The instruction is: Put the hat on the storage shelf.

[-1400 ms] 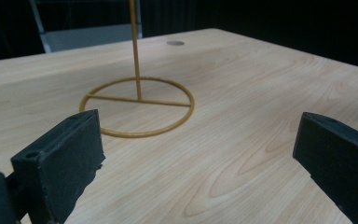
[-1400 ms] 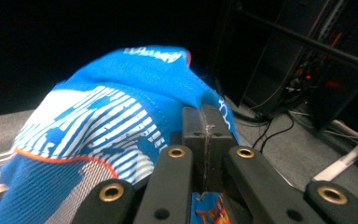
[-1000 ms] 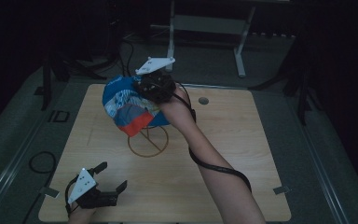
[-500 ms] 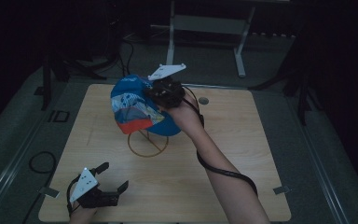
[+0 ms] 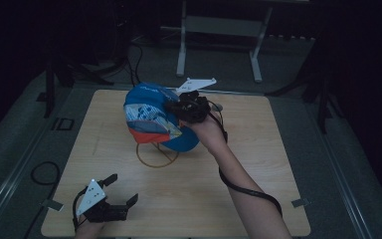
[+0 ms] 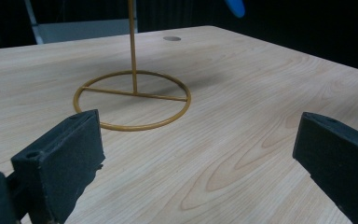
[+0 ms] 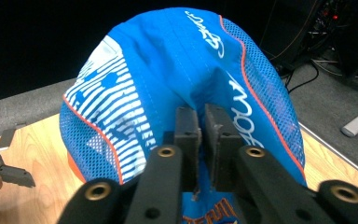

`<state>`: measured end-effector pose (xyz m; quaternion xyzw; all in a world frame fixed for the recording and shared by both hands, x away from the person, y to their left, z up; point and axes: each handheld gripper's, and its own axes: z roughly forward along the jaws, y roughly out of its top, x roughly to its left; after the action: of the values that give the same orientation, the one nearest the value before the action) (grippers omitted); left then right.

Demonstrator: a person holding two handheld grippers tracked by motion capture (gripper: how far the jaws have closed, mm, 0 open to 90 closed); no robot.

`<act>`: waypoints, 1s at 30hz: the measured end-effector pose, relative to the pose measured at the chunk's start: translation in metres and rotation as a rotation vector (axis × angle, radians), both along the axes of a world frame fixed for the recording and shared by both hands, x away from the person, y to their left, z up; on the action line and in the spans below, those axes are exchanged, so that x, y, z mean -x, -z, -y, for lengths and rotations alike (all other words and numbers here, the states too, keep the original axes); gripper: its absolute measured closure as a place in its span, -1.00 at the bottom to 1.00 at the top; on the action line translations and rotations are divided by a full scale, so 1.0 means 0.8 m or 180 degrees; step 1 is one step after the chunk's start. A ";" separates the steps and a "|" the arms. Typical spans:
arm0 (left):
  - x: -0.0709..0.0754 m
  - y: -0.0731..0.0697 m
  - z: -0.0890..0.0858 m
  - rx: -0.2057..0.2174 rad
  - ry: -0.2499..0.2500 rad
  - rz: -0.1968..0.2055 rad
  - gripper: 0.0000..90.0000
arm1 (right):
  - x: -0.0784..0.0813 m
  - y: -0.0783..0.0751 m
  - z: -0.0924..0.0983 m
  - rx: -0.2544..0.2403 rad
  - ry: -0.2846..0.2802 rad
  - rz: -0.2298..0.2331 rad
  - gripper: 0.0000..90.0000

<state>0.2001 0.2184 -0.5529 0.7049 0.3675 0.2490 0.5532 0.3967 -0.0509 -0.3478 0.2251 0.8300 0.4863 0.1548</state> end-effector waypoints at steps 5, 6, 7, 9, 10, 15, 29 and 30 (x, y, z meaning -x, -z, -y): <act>0.001 0.000 0.001 -0.0013 0.0010 -0.0001 -0.95 | -0.003 0.004 -0.003 0.0008 0.0027 -0.0009 0.67; 0.001 0.000 0.001 -0.0015 0.0012 -0.0003 -0.95 | -0.004 0.005 -0.004 0.0009 0.0031 -0.0021 0.64; 0.001 0.000 0.001 -0.0013 0.0013 -0.0008 -0.95 | -0.004 0.005 -0.004 0.0009 0.0031 -0.0021 0.64; 0.001 0.000 0.000 -0.0007 0.0013 -0.0005 -0.95 | -0.005 0.007 -0.003 0.0004 0.0017 -0.0043 0.63; 0.001 0.000 0.000 -0.0001 0.0015 -0.0006 -0.95 | -0.005 0.007 -0.003 -0.0005 0.0019 -0.0052 0.63; 0.001 0.001 0.001 -0.0001 0.0026 -0.0013 -0.95 | -0.007 0.009 -0.005 0.0007 0.0012 -0.0064 0.64; 0.002 0.001 0.003 0.0017 0.0028 0.0012 -0.95 | 0.005 0.008 0.004 -0.0040 -0.0084 -0.0007 -0.10; 0.002 0.001 0.003 0.0015 0.0028 0.0015 -0.95 | 0.006 0.009 0.007 -0.0058 -0.0118 -0.0030 -0.17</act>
<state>0.1985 0.2161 -0.5537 0.7047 0.3637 0.2473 0.5568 0.3920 -0.0563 -0.3550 0.2134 0.8302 0.4956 0.1397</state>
